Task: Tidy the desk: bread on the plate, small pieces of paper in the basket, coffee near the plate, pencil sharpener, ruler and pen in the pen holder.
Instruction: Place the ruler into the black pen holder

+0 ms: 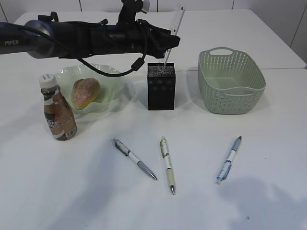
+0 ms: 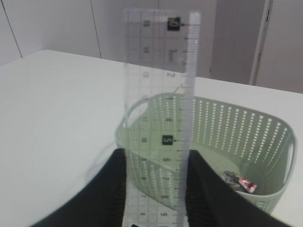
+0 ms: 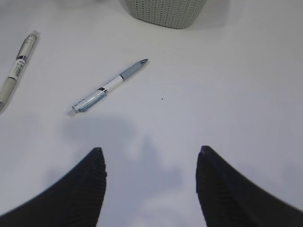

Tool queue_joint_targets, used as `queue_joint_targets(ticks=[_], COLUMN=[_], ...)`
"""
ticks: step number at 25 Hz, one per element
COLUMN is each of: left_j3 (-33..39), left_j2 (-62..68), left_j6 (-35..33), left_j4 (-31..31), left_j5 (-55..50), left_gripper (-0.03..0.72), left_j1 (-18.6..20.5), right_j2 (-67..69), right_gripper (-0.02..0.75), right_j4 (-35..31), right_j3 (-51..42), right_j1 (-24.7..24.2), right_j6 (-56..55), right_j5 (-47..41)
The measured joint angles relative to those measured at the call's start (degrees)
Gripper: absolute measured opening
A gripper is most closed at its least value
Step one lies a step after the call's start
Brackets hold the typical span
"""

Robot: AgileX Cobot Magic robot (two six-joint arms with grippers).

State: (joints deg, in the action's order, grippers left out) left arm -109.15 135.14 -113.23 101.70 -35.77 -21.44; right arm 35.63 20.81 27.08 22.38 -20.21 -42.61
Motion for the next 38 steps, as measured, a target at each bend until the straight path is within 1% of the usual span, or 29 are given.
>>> queue_joint_targets(ticks=[4,18,24,38], left_j3=[-0.04,-0.04,-0.04,-0.04], left_j2=[0.00,0.00,0.00,1.36], left_j6=[0.03,0.13,0.13,0.16], left_j4=[0.12,0.22,0.22,0.44], left_j5=[2.38,2.70,5.47,5.68], left_gripper=[0.230,0.230,0.230,0.230], left_j1=[0.00,-0.16,-0.48,-0.65], right_j2=[0.00,0.00,0.00,-1.27], right_gripper=[0.478,0.478,0.478,0.478], right_j4=[0.00,0.00,0.00,0.00], right_j3=[0.00,0.00,0.00,0.00], right_j1=[0.00,0.00,0.00,0.00], right_j6=[0.00,0.00,0.00,0.00], right_j5=[0.05,0.14,0.27,0.27])
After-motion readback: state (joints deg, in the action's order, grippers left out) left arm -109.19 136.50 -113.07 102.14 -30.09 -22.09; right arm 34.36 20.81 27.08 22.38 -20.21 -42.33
